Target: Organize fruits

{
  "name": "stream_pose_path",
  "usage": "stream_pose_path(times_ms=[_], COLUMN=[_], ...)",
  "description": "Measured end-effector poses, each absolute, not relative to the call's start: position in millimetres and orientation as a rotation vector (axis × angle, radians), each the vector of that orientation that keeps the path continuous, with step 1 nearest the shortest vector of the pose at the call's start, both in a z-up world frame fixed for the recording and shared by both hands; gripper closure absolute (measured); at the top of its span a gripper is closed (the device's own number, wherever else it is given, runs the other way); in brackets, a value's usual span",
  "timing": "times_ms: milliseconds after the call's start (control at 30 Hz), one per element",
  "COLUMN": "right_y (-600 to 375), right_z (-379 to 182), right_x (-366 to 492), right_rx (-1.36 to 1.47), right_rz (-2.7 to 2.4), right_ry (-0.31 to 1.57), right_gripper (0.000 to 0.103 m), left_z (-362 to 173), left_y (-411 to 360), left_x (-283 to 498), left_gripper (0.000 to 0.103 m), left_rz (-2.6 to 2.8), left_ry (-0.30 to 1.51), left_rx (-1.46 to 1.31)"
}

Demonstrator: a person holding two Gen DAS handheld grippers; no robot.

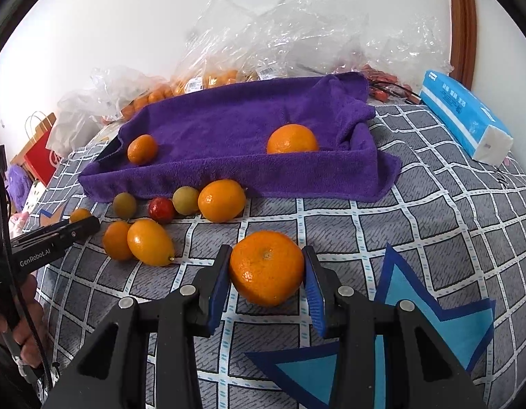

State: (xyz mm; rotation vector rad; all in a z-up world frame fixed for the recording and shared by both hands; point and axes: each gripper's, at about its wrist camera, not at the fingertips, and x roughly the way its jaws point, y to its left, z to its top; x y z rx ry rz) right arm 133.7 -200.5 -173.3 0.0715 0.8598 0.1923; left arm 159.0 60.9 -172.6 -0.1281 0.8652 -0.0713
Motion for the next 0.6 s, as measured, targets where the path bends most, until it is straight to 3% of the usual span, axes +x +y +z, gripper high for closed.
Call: stream_pose_path(times_ms=[600], right_y=[-207.3], right_z=[-170.4], right_x=[130.0], right_rx=[0.103], right_rz=[0.18], right_ry=[0.827], right_gripper=[0.063], left_z=[-161.6], left_y=[69.9], left_x=[141.6], left_gripper=[0.069], left_rz=[-0.136], left_ry=[0.765], left_rx=[-0.223])
